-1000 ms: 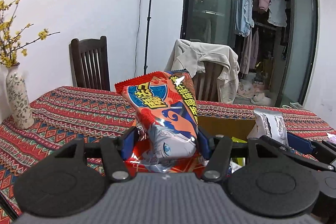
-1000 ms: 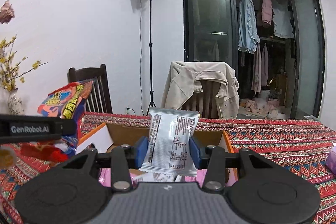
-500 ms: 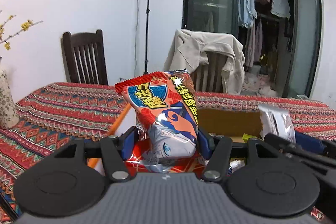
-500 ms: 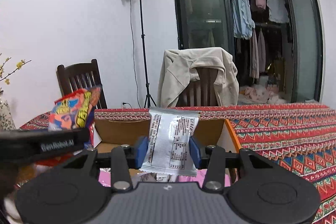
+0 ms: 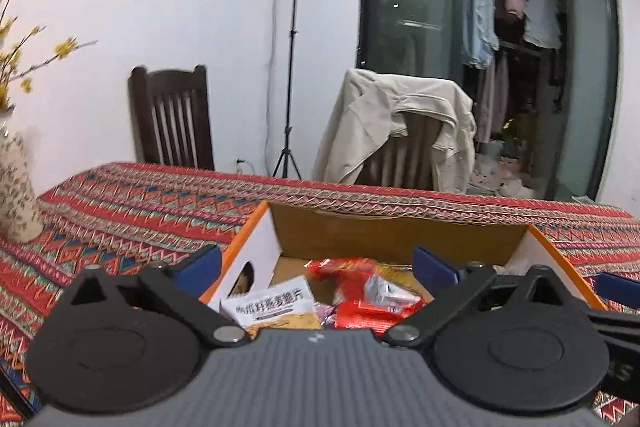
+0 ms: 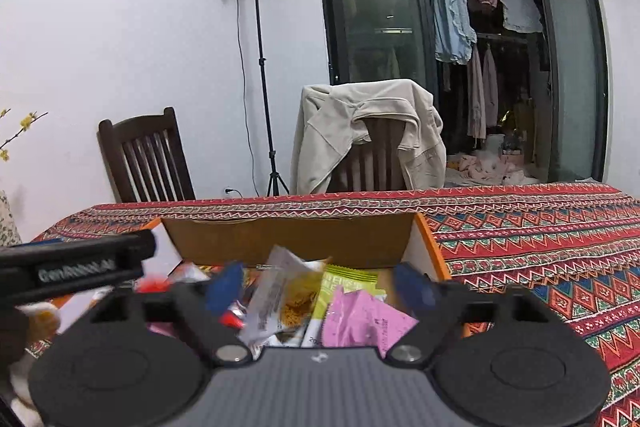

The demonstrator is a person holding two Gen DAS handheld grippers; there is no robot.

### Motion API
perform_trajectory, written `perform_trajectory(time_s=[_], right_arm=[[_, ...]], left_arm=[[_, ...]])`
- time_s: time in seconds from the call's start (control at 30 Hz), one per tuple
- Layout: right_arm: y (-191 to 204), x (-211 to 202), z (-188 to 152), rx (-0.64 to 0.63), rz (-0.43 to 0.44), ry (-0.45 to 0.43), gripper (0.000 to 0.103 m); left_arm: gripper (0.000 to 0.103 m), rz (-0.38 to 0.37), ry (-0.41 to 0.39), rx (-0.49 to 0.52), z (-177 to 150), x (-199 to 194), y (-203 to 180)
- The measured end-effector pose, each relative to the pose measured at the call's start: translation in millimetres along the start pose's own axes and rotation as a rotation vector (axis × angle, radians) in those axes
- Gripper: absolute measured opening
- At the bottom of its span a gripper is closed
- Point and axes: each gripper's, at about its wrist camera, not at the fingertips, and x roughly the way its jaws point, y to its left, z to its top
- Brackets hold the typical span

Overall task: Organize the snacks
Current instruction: 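Move both grippers back from the box to the remaining snacks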

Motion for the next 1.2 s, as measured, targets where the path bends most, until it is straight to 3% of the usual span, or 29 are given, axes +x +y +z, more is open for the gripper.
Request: perform_trajectory(time_s=[0.07,0.6,0.87,1.2], right_arm=[[-1.7,1.1,-1.2,0.013,0.000,0.007,0.103],[1.2,-11.8,3.2,-0.005,-0.009,-0.006,0.103],[-0.5,-30.1,6.3,-0.002,0.009,0.030,0.103],[-8.4,-53.3,-14.7,-0.014,0.005,0.114,0.103]], left_arm=[[0.103,0.012,0.009,-0.011,-0.1,0.9,4.3],[0.103,0.001,0.009,-0.031,11.3,-19.1,10.8],[0.103,-0.012,0.029,-0.013,13.5,-38.2,12.9],[0.103,-0.005,0.068,0.003,-3.6,-63.0,22.7]])
